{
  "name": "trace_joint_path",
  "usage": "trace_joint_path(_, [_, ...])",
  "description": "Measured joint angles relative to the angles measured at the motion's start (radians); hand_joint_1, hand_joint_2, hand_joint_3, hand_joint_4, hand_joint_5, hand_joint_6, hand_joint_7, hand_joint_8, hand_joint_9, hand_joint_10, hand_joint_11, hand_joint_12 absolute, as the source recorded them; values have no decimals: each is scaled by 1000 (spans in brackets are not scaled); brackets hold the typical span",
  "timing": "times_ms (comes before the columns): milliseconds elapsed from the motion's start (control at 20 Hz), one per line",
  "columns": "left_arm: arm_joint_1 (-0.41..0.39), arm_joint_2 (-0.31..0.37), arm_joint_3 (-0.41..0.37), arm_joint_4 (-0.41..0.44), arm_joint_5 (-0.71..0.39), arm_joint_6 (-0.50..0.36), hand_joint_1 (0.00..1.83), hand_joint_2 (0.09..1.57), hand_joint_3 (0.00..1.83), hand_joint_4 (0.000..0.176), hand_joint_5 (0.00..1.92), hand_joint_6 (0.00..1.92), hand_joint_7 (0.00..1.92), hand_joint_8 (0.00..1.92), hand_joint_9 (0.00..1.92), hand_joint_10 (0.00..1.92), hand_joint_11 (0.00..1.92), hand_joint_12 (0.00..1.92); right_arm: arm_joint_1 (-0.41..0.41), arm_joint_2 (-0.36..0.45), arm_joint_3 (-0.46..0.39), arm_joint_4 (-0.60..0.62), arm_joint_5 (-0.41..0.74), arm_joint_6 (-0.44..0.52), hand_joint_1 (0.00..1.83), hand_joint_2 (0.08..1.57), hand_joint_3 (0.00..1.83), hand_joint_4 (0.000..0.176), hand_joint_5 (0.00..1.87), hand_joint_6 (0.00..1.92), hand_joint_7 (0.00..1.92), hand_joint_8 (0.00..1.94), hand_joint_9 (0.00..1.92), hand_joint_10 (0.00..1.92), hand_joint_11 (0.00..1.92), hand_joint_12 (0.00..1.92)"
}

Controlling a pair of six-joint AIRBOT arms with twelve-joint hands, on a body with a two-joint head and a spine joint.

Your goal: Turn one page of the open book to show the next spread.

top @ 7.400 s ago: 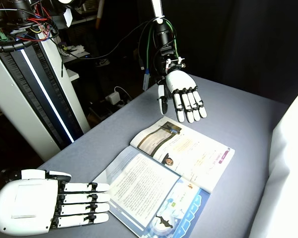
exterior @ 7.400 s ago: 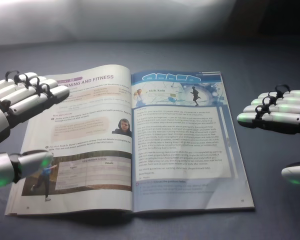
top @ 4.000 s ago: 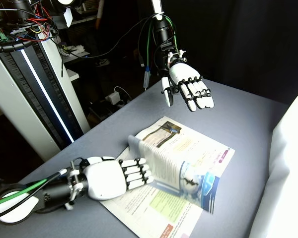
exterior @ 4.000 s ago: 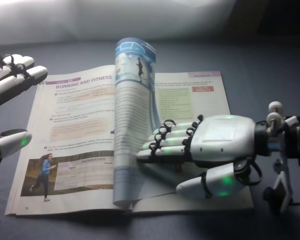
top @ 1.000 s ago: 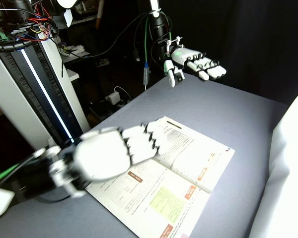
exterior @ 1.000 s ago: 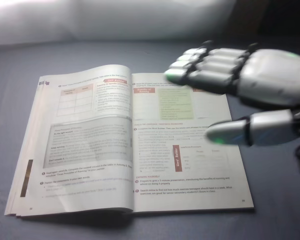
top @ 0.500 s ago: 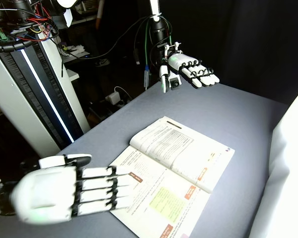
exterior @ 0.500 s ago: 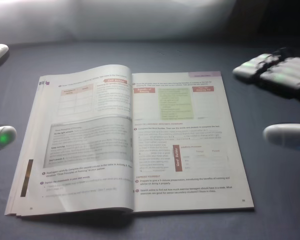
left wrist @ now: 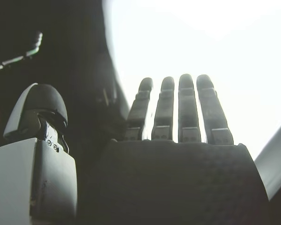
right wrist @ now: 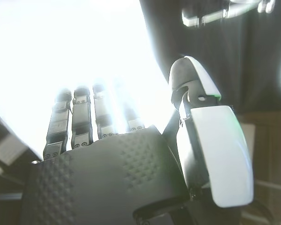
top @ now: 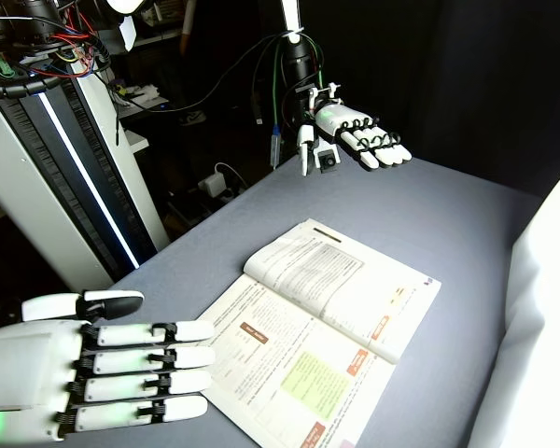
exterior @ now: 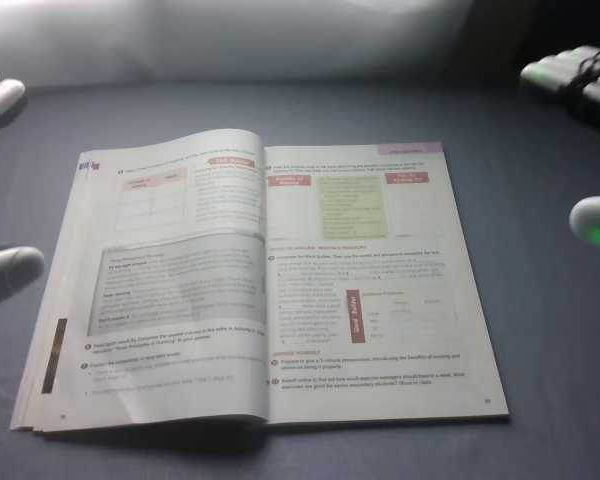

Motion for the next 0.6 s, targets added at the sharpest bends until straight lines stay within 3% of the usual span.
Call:
trace_joint_path(100, [-16, -8, 3, 4, -14, -2, 95, 1206, 3, 62, 0, 0, 0, 0, 0, 0, 0, 0, -47, 14, -12, 36, 77, -2, 67, 1376, 25, 0, 0, 0, 0, 0, 0, 0, 0, 0])
trace_joint_path(150, [-16, -8, 3, 9, -18, -2, 137, 1208, 3, 89, 0, 0, 0, 0, 0, 0, 0, 0, -61, 20, -13, 44, 105, -2, 97, 1378, 21, 0, 0, 0, 0, 0, 0, 0, 0, 0])
trace_joint_path(200, [-17, -8, 3, 11, -19, -2, 150, 1225, 10, 104, 0, 0, 0, 0, 0, 0, 0, 0, -73, 27, -14, 55, 128, -2, 93, 1388, 21, 0, 0, 0, 0, 0, 0, 0, 0, 0])
trace_joint_path(300, [-39, -8, 12, 16, -16, -2, 226, 1265, 18, 109, 0, 0, 0, 0, 0, 0, 0, 0, -77, 39, -18, 81, 179, -5, 100, 1363, 2, 9, 0, 0, 0, 0, 0, 0, 0, 0])
trace_joint_path(350, [-58, -9, 18, 18, -18, -3, 272, 1279, 16, 95, 0, 0, 0, 0, 0, 0, 0, 0, -78, 42, -18, 85, 210, -5, 139, 1360, 0, 16, 0, 0, 0, 0, 0, 0, 0, 0])
trace_joint_path(400, [-81, -21, 31, 18, -26, -2, 207, 1281, 13, 116, 0, 0, 0, 0, 0, 0, 0, 0, -78, 42, -18, 87, 233, -8, 90, 1371, 5, 0, 0, 0, 0, 0, 0, 0, 0, 0])
trace_joint_path(500, [-110, -47, 49, 25, -18, -9, 147, 1286, 7, 169, 0, 0, 0, 0, 0, 0, 0, 0, -78, 35, -11, 87, 261, -12, 9, 1401, 17, 0, 0, 0, 0, 0, 0, 0, 0, 0])
trace_joint_path(550, [-130, -66, 64, 41, -6, -21, 139, 1284, 6, 175, 0, 0, 0, 0, 0, 0, 0, 0, -78, 32, -9, 101, 274, -14, 1, 1392, 12, 0, 0, 0, 0, 0, 0, 0, 0, 0])
trace_joint_path(600, [-143, -74, 66, 43, -2, -25, 146, 1245, 24, 176, 0, 0, 0, 0, 0, 0, 0, 255, -78, 32, -9, 111, 282, -16, 0, 1392, 11, 0, 0, 0, 0, 0, 0, 0, 0, 0])
